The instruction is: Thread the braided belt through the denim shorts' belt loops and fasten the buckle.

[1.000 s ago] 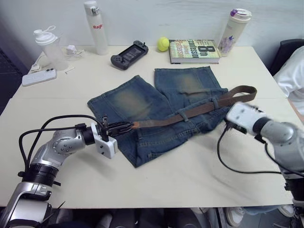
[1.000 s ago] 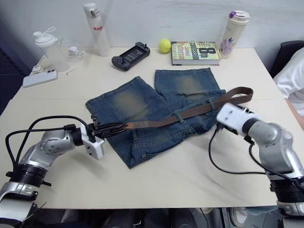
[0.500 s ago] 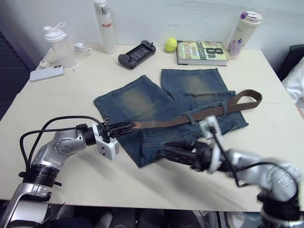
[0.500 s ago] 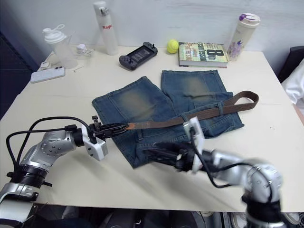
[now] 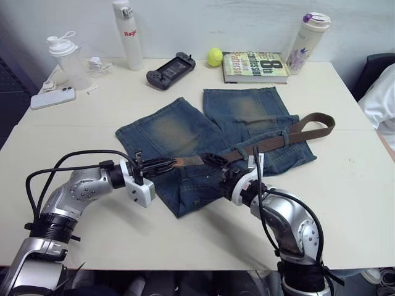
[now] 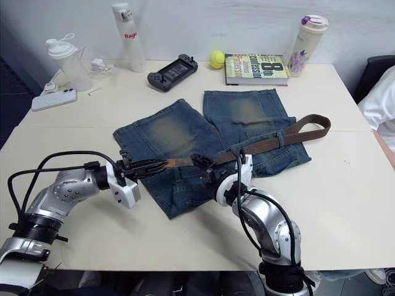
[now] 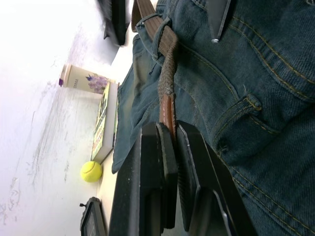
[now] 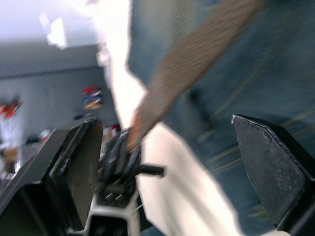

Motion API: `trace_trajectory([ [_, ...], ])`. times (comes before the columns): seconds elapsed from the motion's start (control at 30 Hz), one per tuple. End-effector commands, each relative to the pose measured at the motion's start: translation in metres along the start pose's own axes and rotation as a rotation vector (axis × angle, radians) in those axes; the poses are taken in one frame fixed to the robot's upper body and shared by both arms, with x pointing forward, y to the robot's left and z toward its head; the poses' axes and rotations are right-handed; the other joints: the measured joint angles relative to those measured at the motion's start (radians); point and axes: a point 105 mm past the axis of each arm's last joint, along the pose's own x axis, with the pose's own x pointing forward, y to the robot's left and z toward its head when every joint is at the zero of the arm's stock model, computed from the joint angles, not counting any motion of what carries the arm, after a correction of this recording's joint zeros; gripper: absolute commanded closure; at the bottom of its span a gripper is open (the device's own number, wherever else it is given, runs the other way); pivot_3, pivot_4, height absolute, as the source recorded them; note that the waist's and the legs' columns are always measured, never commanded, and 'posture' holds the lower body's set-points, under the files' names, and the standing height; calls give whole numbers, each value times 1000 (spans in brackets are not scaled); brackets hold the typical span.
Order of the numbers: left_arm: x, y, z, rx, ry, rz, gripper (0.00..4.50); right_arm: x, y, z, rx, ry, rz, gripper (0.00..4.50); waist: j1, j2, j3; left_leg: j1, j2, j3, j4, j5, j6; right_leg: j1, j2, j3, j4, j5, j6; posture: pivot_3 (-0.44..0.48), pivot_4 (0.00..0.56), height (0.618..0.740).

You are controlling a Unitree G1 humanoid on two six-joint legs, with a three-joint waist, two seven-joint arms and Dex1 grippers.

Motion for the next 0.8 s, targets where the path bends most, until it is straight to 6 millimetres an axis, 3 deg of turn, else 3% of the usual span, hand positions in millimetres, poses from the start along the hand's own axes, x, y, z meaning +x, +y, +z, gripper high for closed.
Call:
trace_trajectory([
  [0.03,-2,12,6,38,-18,35,4500,1,20,2,-7,-20,86,42,0,0,0,0,0,0,0,0,0,0,0,0,0,0,0,0,150,740],
  [0.17,-1,12,10,39,-36,36,4500,7,21,8,23,-67,98,42,0,0,0,0,0,0,0,0,0,0,0,0,0,0,0,0,150,740],
  [0.27,-1,11,11,42,-36,28,4500,9,26,10,20,-81,124,735,1,0,0,0,0,0,-1,0,0,0,0,0,0,0,0,0,150,740],
  [0.47,-1,11,11,47,-35,25,4500,9,32,10,17,-94,155,3720,0,0,0,0,0,0,-1,0,0,0,0,0,0,0,0,0,150,740],
  [0.53,1,12,11,48,-33,28,4500,9,33,10,17,-94,159,4354,0,0,0,0,0,0,-1,0,0,0,0,0,0,0,0,0,150,740],
  [0.67,3,14,10,34,-23,36,4500,9,35,10,10,-97,165,4354,0,0,0,0,0,0,-1,0,0,0,0,0,0,0,0,0,150,740],
  [0.8,3,16,10,-47,-11,43,3032,9,36,14,-7,-110,175,4500,-1,0,0,0,0,0,-1,0,0,0,0,0,0,0,0,0,150,740],
])
